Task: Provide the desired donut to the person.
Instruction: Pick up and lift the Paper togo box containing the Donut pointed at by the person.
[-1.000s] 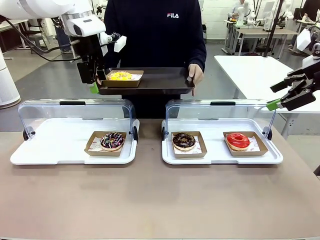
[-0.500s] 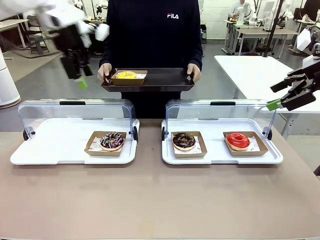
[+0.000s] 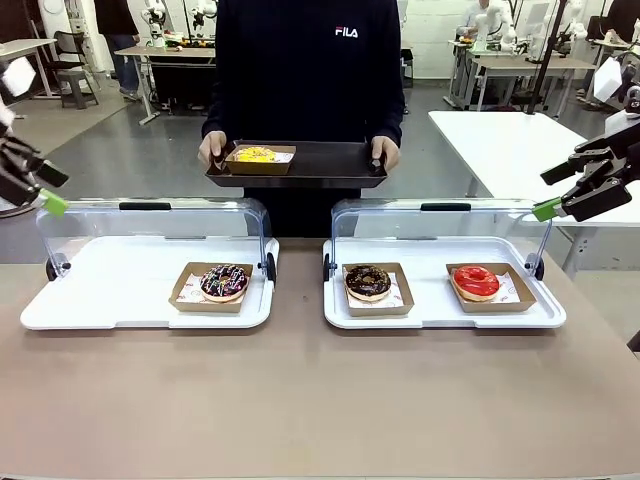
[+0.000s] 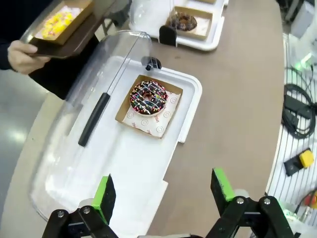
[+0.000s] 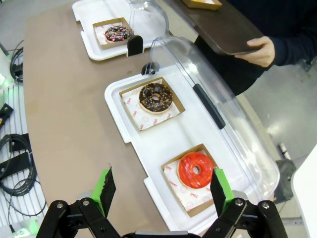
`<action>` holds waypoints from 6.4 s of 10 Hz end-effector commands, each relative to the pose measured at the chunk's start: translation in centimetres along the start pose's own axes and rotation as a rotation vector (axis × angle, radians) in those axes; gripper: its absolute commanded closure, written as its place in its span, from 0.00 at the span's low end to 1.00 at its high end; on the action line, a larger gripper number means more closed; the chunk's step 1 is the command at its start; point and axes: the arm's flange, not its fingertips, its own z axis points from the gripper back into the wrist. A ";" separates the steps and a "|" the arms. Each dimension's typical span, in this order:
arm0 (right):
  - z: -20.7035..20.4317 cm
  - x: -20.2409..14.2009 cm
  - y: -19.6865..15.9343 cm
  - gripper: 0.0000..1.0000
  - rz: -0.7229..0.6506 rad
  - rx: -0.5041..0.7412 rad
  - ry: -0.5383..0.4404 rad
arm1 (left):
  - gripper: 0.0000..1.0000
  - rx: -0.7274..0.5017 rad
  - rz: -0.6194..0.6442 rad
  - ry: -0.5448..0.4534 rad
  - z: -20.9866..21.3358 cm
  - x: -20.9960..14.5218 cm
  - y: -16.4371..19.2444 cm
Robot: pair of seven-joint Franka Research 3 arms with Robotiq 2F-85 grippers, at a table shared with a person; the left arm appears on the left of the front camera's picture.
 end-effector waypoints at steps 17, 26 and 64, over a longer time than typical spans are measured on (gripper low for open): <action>-0.3 -0.2 0.0 0.00 0.005 0.015 -0.029 | 0.00 0.088 -0.081 -0.277 2.9 -6.8 -1.8; -0.3 -0.2 0.0 0.00 0.005 0.015 -0.029 | 0.00 0.088 -0.081 -0.277 2.9 -6.8 -1.8; -24.7 6.1 7.9 0.00 0.449 0.070 0.363 | 0.00 0.088 -0.081 -0.277 2.9 -6.8 -1.8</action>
